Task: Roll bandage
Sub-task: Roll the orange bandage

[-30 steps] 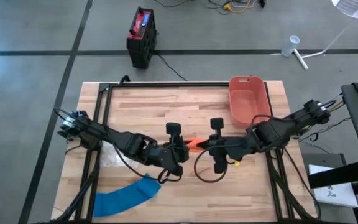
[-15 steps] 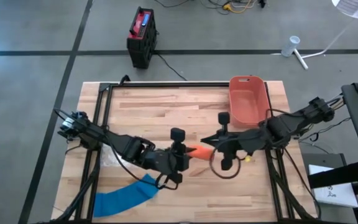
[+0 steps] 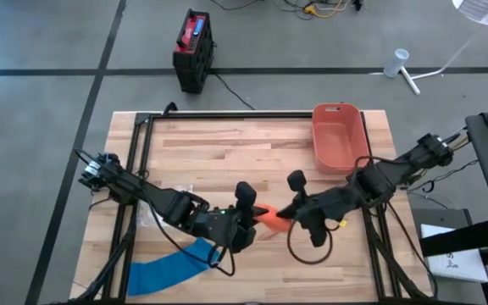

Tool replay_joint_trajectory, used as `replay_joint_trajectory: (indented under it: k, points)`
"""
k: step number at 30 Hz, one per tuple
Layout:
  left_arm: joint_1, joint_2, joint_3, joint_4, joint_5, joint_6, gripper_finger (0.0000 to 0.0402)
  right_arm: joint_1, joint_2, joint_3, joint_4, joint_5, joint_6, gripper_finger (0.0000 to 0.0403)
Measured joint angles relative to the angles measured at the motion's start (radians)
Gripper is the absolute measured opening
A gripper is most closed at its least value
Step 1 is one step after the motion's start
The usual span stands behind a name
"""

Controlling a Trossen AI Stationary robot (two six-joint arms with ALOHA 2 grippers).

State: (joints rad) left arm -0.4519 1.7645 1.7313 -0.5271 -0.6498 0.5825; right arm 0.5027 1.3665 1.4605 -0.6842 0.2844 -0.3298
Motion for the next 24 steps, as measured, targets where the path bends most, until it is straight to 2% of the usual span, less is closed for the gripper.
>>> replay_joint_trajectory:
  k: [4, 10, 13, 17, 24]
  points:
    - [0.002, 0.002, 0.000, -0.004, -0.030, 0.155, 0.0047, 0.035, -0.020, 0.000, -0.011, 0.042, -0.008, 0.0000]
    - [0.011, 0.026, 0.000, 0.004, -0.205, 0.410, 0.0046, 0.054, -0.021, -0.003, 0.080, 0.039, -0.130, 0.0000]
    - [0.012, 0.027, 0.000, 0.014, -0.219, 0.444, 0.0046, 0.053, -0.013, -0.008, 0.115, 0.070, -0.187, 0.0000]
    - [0.011, 0.026, 0.000, 0.046, -0.216, 0.459, 0.0046, 0.050, 0.009, -0.009, 0.113, 0.192, -0.223, 0.0000]
    - [0.001, 0.029, -0.002, 0.102, -0.239, 0.527, 0.0046, 0.031, 0.055, -0.010, 0.041, 0.357, -0.171, 0.0000]
